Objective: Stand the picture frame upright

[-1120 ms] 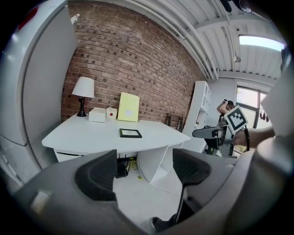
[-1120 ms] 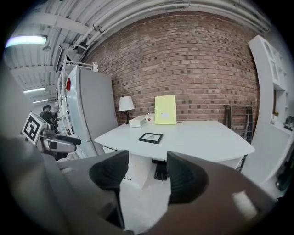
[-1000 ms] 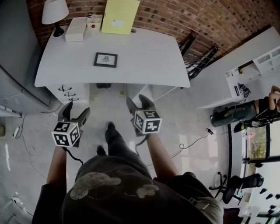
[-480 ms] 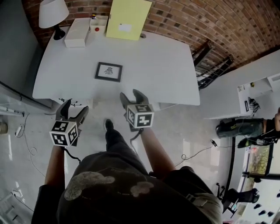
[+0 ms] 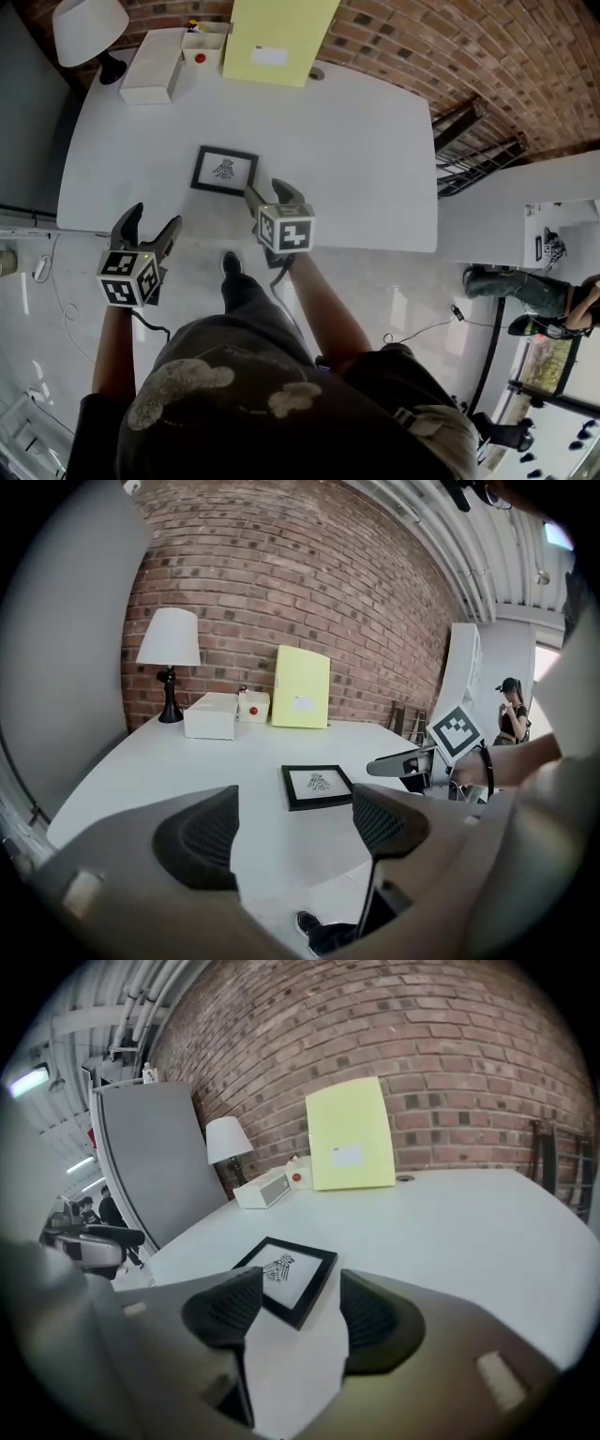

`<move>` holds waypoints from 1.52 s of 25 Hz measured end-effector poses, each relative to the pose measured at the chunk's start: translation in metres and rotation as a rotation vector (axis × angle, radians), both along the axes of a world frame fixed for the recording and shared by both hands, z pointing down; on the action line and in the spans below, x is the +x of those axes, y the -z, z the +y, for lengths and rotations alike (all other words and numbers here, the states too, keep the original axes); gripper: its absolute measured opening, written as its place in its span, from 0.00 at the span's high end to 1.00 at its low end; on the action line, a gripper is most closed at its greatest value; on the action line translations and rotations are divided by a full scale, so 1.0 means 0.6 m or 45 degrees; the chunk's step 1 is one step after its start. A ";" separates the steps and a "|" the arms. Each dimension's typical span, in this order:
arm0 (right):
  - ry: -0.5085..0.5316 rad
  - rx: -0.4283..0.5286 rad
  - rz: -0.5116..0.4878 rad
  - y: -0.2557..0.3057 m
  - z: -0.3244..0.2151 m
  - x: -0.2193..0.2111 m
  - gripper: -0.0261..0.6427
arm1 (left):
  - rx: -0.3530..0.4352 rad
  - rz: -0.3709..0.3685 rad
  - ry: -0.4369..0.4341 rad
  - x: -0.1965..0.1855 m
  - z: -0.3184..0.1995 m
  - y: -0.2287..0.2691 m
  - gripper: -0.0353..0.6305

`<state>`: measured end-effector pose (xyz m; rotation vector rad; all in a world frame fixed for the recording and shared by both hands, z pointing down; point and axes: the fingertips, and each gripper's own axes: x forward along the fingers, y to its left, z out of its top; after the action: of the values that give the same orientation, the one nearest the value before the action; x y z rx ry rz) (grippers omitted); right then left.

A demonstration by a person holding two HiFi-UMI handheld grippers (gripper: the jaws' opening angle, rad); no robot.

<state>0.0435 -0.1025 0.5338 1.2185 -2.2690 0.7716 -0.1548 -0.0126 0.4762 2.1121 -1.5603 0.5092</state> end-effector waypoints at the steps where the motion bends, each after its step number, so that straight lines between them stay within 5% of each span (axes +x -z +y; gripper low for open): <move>1: 0.008 -0.017 0.003 -0.009 -0.012 -0.004 0.57 | -0.008 -0.004 0.008 0.000 -0.010 -0.003 0.39; 11: 0.051 -0.167 0.027 -0.093 -0.074 -0.035 0.57 | -0.069 -0.032 0.076 -0.003 -0.061 -0.022 0.39; 18: -0.005 -0.243 0.110 -0.112 -0.094 -0.038 0.72 | -0.078 -0.051 0.074 -0.011 -0.071 -0.024 0.39; 30: -0.155 -0.403 0.086 -0.121 -0.106 -0.037 0.83 | -0.175 -0.037 -0.108 -0.017 -0.155 -0.070 0.39; 38: -0.241 -0.356 0.071 -0.106 -0.122 -0.034 0.84 | -0.226 -0.010 -0.248 -0.008 -0.199 -0.094 0.39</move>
<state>0.0233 -0.1755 0.5976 1.3123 -1.9411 1.0697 -0.1597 -0.1317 0.5327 2.1359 -1.2686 0.6967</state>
